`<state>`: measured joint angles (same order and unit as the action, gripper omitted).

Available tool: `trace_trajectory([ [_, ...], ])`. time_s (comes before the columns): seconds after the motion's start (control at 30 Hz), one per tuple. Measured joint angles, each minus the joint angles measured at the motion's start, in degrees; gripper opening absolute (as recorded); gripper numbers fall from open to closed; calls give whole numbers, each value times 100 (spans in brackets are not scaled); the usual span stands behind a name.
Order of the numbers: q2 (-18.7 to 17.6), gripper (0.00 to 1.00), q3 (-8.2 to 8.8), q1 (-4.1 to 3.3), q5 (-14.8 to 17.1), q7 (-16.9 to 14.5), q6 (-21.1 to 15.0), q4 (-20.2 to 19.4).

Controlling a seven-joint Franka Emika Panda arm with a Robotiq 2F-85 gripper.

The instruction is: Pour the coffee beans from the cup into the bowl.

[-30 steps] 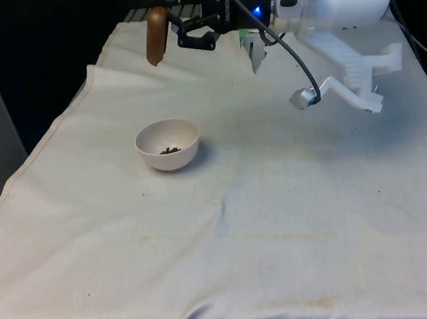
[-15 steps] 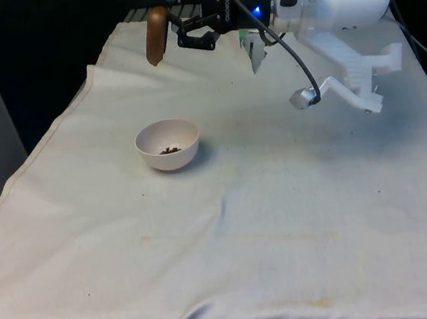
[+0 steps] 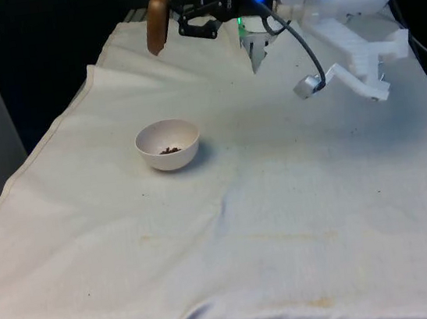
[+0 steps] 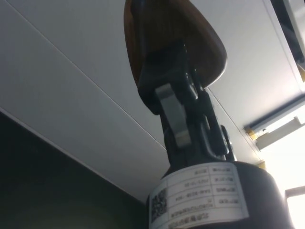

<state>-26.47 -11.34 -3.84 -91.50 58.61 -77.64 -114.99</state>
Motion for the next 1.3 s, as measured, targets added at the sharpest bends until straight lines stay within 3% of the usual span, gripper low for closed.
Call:
trace_trajectory([
  [0.63, 344, 1, -189, 0, 309, -6, 6, 11],
  [1.13, 539, 1, -189, 11, 688, 74, -138, 63],
  [1.3, 539, 1, -189, 57, 854, 160, -264, 92],
])
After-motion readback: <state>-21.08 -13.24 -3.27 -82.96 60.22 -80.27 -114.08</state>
